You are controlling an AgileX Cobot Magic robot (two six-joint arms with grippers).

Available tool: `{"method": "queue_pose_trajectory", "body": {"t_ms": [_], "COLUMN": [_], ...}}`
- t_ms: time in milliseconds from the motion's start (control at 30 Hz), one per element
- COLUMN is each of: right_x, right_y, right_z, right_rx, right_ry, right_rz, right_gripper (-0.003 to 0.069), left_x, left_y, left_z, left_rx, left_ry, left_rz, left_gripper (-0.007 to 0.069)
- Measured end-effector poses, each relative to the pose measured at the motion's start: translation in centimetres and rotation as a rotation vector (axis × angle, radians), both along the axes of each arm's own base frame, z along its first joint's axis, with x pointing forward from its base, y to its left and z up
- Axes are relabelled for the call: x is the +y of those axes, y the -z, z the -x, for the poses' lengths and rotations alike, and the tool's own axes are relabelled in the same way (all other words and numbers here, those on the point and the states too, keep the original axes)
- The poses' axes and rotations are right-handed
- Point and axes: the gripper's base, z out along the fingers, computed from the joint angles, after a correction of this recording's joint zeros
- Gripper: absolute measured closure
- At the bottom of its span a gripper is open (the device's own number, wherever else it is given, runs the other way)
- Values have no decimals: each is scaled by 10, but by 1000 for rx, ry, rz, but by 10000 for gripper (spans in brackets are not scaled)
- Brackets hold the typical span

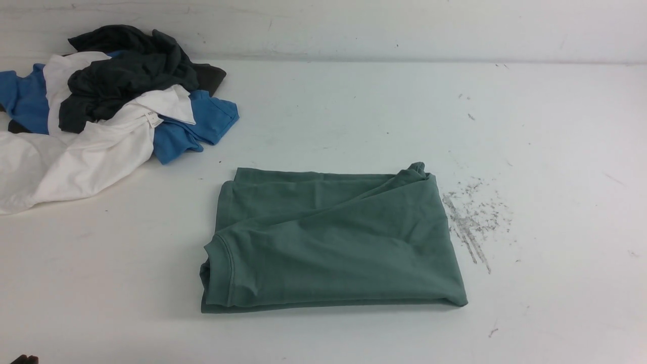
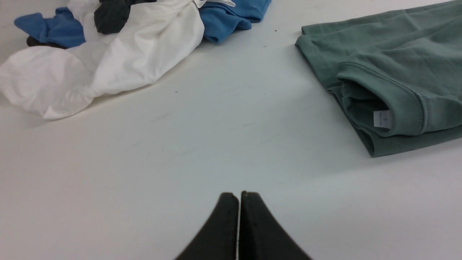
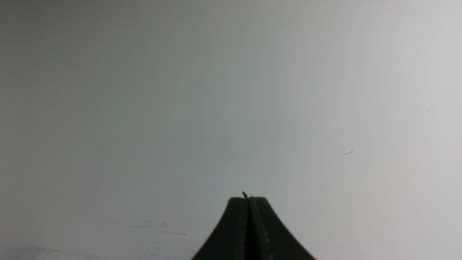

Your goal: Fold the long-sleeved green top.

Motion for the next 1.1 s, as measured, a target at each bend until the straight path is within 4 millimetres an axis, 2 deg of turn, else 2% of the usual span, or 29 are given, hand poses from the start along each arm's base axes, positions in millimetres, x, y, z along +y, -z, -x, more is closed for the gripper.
{"method": "queue_pose_trajectory", "body": {"t_ms": [200, 367, 400, 500, 600, 667, 867, 1100], "right_x": [1, 7, 7, 8, 5, 2, -3, -4], "right_y": [4, 41, 44, 97, 148, 169, 173, 173], "right_z": [-2, -23, -24, -45, -57, -59, -58, -58], "right_rx": [16, 145, 154, 331, 508, 632, 693, 695], "right_ry": [25, 146, 157, 266, 345, 386, 469, 480], "right_rz": [56, 206, 211, 278, 293, 267, 196, 190], "right_gripper": [676, 676, 676, 676, 676, 676, 676, 676], "left_x": [0, 0, 0, 0, 0, 0, 0, 0], "left_y": [0, 0, 0, 0, 0, 0, 0, 0], "left_z": [0, 0, 0, 0, 0, 0, 0, 0], "left_rx": [0, 0, 0, 0, 0, 0, 1, 1], "left_ry": [0, 0, 0, 0, 0, 0, 0, 0], "left_rz": [0, 0, 0, 0, 0, 0, 0, 0], "left_gripper": [629, 629, 629, 629, 629, 629, 629, 629]}}
